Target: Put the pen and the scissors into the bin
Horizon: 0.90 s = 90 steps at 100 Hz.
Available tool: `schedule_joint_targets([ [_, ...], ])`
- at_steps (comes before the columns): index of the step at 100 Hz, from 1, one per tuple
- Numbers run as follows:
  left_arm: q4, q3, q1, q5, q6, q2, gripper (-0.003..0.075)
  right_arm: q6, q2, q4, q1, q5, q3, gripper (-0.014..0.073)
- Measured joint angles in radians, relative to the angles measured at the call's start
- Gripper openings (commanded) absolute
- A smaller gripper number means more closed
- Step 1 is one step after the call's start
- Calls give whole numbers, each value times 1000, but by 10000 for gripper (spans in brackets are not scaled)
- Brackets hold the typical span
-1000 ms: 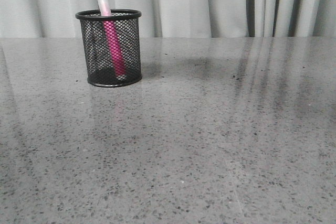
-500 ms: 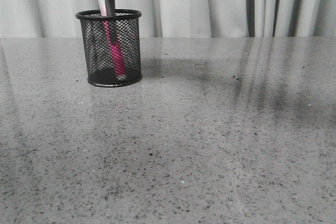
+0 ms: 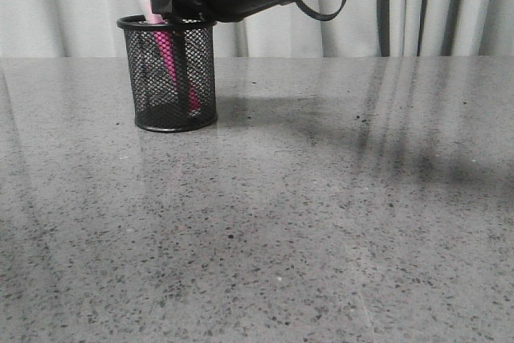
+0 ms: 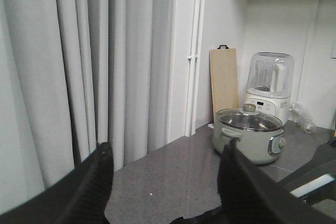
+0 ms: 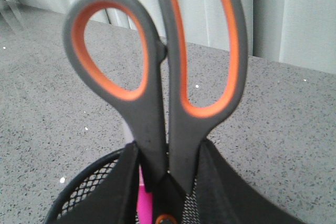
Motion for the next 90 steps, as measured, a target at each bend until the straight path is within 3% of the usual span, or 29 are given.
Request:
schedule_joint_targets([
  [11, 3, 0, 0, 0, 0, 0, 407, 0, 0, 0, 0, -3, 0, 351],
  [20, 30, 0, 0, 4, -3, -4, 359, 0, 0, 0, 0, -20, 0, 459],
  [29, 88, 0, 14, 19, -27, -21, 226, 0, -2, 0, 0, -54, 1, 484],
  [38, 200, 0, 44, 61, -93, -52, 41, 0, -21, 0, 0, -87, 3, 482],
  [42, 254, 0, 61, 85, -129, -70, -16, 0, -39, 0, 0, -93, 3, 453],
  [47, 334, 3, 83, 111, -193, -97, -20, 0, -69, 0, 0, -94, 3, 365],
  [52, 427, 14, 106, 132, -255, -128, -19, 0, -108, 0, 0, -88, 3, 219],
  [59, 541, 45, 140, 164, -345, -181, -19, 0, -179, 0, 0, -43, 3, -71],
  [73, 706, 158, 206, 227, -508, -318, -19, -4, -357, -45, 0, 166, 15, -69],
  [90, 750, 331, 262, 246, -575, -525, -19, -8, -616, -189, 7, 346, 172, -69],
])
